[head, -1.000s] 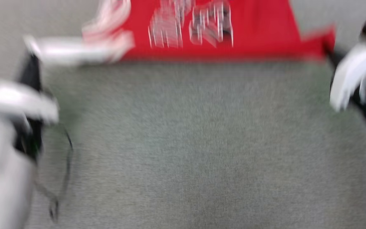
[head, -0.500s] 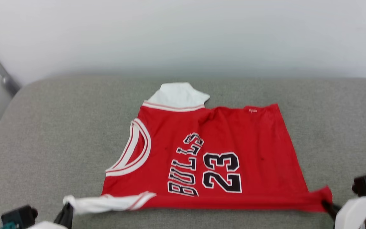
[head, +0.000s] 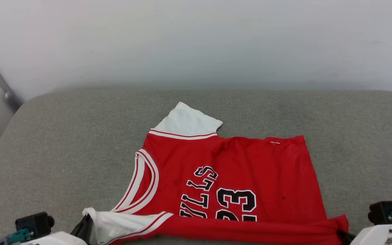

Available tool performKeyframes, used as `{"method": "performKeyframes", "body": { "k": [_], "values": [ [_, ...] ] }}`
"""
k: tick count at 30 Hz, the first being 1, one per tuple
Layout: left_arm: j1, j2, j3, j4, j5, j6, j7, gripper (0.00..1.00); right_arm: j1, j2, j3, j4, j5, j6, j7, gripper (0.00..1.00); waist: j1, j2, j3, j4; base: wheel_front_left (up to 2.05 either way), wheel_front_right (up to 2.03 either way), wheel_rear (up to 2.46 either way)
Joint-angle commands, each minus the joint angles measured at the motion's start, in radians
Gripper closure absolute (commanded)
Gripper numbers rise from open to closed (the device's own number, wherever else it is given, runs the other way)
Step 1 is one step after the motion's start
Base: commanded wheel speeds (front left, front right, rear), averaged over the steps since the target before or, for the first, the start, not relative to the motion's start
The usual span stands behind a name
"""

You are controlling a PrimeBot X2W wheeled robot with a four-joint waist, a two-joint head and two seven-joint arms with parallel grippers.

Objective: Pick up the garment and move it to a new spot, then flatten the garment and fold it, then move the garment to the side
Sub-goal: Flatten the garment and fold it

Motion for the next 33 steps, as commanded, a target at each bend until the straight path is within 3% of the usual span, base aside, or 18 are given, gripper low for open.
{"method": "performKeyframes", "body": {
  "k": [1,14,15,17,18,20,21,22,25,33],
  "values": [
    [-0.022,0.001,0.0,0.01,0.005,-0.007,0.003,1.0,-0.02,0.004,0.003,0.006,-0.006,-0.002,-0.003,1.0,0.0002,-0.0001,0.007,-0.002,0.0,0.0,0.0],
    [-0.34,-0.064,-0.093,0.248,0.046,-0.149,0.03,1.0,-0.276,-0.037,0.096,0.205,-0.028,-0.002,-0.115,1.0,0.0002,-0.0001,0.174,-0.005,0.0,0.0,0.0],
    [-0.356,-0.07,-0.099,0.27,0.044,-0.159,0.033,1.0,-0.288,-0.035,0.104,0.224,-0.03,-0.002,-0.124,0.9,0.0002,-0.0001,0.183,-0.007,0.0,0.0,0.0],
    [-0.387,-0.08,-0.109,0.311,0.04,-0.179,0.04,1.0,-0.306,-0.034,0.119,0.258,-0.033,-0.002,-0.144,0.51,0.0002,-0.0001,0.2,-0.009,0.0,0.0,0.0],
    [-0.398,-0.085,-0.116,0.334,0.035,-0.192,0.049,0.82,-0.317,-0.032,0.123,0.274,-0.03,-0.002,-0.158,0.05,0.0002,-0.0001,0.207,-0.012,0.0,0.0,0.0],
    [-0.411,-0.101,-0.125,0.374,0.026,-0.211,0.054,0.52,-0.324,-0.03,0.136,0.313,-0.024,-0.002,-0.177,0.0,0.0002,-0.0001,0.211,-0.015,0.0,0.0,0.0],
    [-0.417,-0.106,-0.128,0.388,0.021,-0.218,0.054,0.14,-0.327,-0.031,0.143,0.326,-0.02,-0.002,-0.195,0.0,0.0002,-0.0001,0.211,-0.016,0.0,0.0,0.0],
    [-0.421,-0.108,-0.128,0.402,0.02,-0.222,0.05,0.0,-0.328,-0.031,0.148,0.336,-0.016,-0.002,-0.213,0.0,0.0002,-0.0001,0.21,-0.018,0.0,0.0,0.0],
    [-0.421,-0.118,-0.122,0.433,0.009,-0.234,0.037,0.0,-0.321,-0.037,0.155,0.333,-0.002,-0.002,-0.3,0.0,0.0002,-0.0001,0.195,-0.018,0.0,0.0,0.0],
    [-0.416,-0.065,-0.101,0.437,0.016,-0.235,0.037,0.0,-0.246,-0.024,0.114,0.255,-0.045,-0.001,-0.539,0.0,0.0002,-0.0001,0.115,-0.013,0.0,0.0,0.0]
  ]
}}
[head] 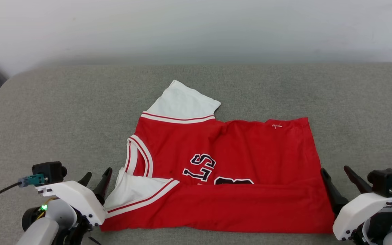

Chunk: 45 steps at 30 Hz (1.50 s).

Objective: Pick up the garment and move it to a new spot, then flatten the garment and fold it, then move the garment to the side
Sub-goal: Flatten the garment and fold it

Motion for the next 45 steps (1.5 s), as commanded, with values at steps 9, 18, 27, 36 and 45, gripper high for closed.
{"method": "performKeyframes", "body": {
  "k": [9,18,27,36,45],
  "values": [
    [0.061,0.126,0.036,-0.128,-0.039,0.049,0.131,0.0,0.106,0.066,-0.041,-0.182,-0.065,-0.001,-0.118,0.0,-0.0001,0.0,-0.105,-0.041,0.0,0.0,0.0],
    [0.161,0.235,0.013,-0.238,-0.125,0.127,0.391,0.0,0.17,0.111,-0.021,-0.345,-0.105,-0.001,-0.096,0.0,-0.0001,0.0,-0.081,-0.114,0.0,0.0,0.0],
    [0.165,0.209,-0.017,-0.2,-0.171,0.151,0.482,0.0,0.132,0.128,0.016,-0.406,-0.113,-0.001,-0.09,0.0,-0.0001,0.0,0.037,-0.151,0.0,0.0,0.0],
    [0.16,0.134,-0.061,-0.145,-0.19,0.101,0.489,1.0,0.131,0.08,-0.001,-0.392,-0.055,-0.001,0.029,0.0,-0.0001,0.0,0.051,-0.121,0.0,0.0,0.0],
    [0.147,0.147,-0.012,-0.238,-0.16,0.093,0.387,1.0,0.131,-0.033,-0.063,-0.28,0.089,-0.001,0.388,0.0,-0.0001,0.0,0.029,-0.062,0.0,0.0,0.0]
  ]
}}
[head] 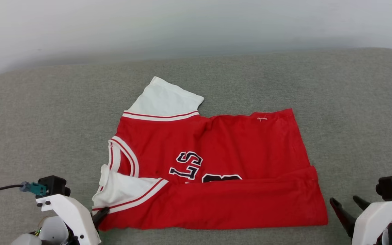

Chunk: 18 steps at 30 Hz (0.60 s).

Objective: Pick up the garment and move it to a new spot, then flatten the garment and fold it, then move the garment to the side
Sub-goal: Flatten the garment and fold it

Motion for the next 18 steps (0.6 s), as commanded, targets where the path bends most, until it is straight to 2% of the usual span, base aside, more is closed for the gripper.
{"method": "performKeyframes", "body": {
  "k": [1,6,15,16,17,18],
  "values": [
    [0.004,0.002,0.005,-0.008,0.005,0.003,-0.005,1.0,-0.011,-0.002,0.004,0.004,0.005,0.0,0.012,0.0,0.0,-0.0001,0.002,0.014,0.0,0.0,0.0],
    [-0.014,0.011,0.002,-0.109,0.024,0.019,-0.007,1.0,-0.058,-0.033,0.024,0.057,0.054,0.0,0.161,0.0,0.0,-0.0001,0.039,0.057,0.0,0.0,0.0],
    [-0.042,0.013,-0.018,-0.187,0.047,0.038,0.016,1.0,-0.148,-0.024,0.116,0.236,0.113,0.0,0.248,0.0,0.0,-0.0001,0.097,0.092,0.0,0.0,0.0],
    [-0.041,0.012,-0.019,-0.187,0.046,0.038,0.018,1.0,-0.149,-0.022,0.13,0.255,0.122,0.0,0.259,0.17,0.0,-0.0001,0.099,0.093,0.0,0.0,0.0],
    [-0.038,0.011,-0.02,-0.186,0.045,0.038,0.018,1.0,-0.151,-0.02,0.142,0.267,0.133,0.0,0.265,0.79,0.0,-0.0001,0.099,0.092,0.0,0.0,0.0],
    [-0.034,0.01,-0.021,-0.185,0.044,0.039,0.017,1.0,-0.153,-0.018,0.15,0.276,0.144,0.0,0.265,1.0,0.0,-0.0001,0.097,0.091,0.0,0.0,0.0]
  ]
}}
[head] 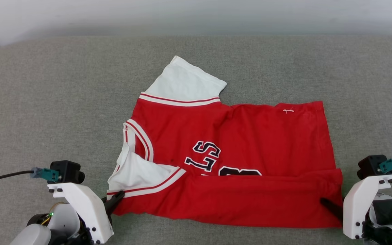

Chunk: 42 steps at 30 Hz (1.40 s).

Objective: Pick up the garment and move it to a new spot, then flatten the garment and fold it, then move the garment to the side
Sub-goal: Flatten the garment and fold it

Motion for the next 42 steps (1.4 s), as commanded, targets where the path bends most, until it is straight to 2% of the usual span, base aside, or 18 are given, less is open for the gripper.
{"method": "performKeyframes", "body": {
  "k": [1,5,14,19,25,26,27,28,29,33,38,42],
  "values": [
    [0.006,-0.002,0.0,-0.001,-0.003,0.001,0.0,1.0,0.032,0.034,0.046,0.052,0.01,0.001,0.021,1.0,-0.0001,-0.0001,-0.005,-0.001,0.0,0.0,0.0],
    [0.029,0.0,0.001,0.01,-0.009,0.006,-0.004,1.0,0.018,0.004,0.054,0.032,0.022,0.0,-0.006,1.0,-0.0001,-0.0001,-0.041,-0.011,0.0,0.0,0.0],
    [0.128,0.008,0.0,-0.001,-0.013,0.033,-0.029,1.0,0.066,-0.045,0.087,-0.039,0.05,0.0,-0.032,1.0,-0.0001,-0.0001,-0.197,-0.019,0.0,0.0,0.0],
    [0.182,0.014,0.002,-0.026,-0.016,0.06,-0.036,1.0,0.121,-0.055,0.067,-0.064,0.064,0.0,-0.021,1.0,-0.0001,-0.0001,-0.247,-0.007,0.0,0.0,0.0],
    [0.192,0.009,-0.009,-0.012,-0.03,0.065,-0.014,1.0,0.175,-0.038,0.034,-0.056,0.054,0.0,-0.033,0.99,-0.0001,-0.0001,-0.254,0.003,0.0,0.0,0.0],
    [0.183,-0.001,-0.001,0.0,-0.032,0.066,-0.029,1.0,0.18,-0.037,0.031,-0.049,0.045,0.0,-0.045,0.27,-0.0001,-0.0001,-0.253,0.003,0.0,0.0,0.0],
    [0.174,-0.01,0.001,0.014,-0.033,0.064,-0.037,0.71,0.183,-0.028,0.026,-0.042,0.042,0.0,-0.057,0.0,-0.0001,-0.0001,-0.251,0.003,0.0,0.0,0.0],
    [0.172,-0.016,-0.004,0.03,-0.035,0.057,-0.036,0.27,0.191,-0.017,0.029,-0.036,0.044,0.0,-0.065,0.0,-0.0001,-0.0001,-0.25,0.001,0.0,0.0,0.0],
    [0.169,-0.022,-0.006,0.047,-0.035,0.052,-0.04,0.0,0.193,-0.014,0.031,-0.036,0.036,0.0,-0.085,0.0,-0.0001,-0.0001,-0.248,0.0,0.0,0.0,0.0],
    [0.146,-0.041,0.006,0.095,-0.013,0.045,-0.092,0.0,0.205,0.012,0.018,-0.061,-0.019,0.0,-0.236,0.0,-0.0001,-0.0001,-0.249,-0.022,0.0,0.0,0.0],
    [0.104,-0.039,0.029,0.107,0.04,0.038,-0.18,0.0,0.198,0.051,-0.009,-0.109,-0.114,0.0,-0.419,0.0,-0.0001,-0.0001,-0.253,-0.068,0.0,0.0,0.0],
    [0.039,-0.042,0.048,0.118,0.094,0.034,-0.259,0.0,0.173,0.093,-0.034,-0.153,-0.174,0.0,-0.525,0.0,-0.0001,-0.0001,-0.243,-0.113,0.0,0.0,0.0]
  ]
}}
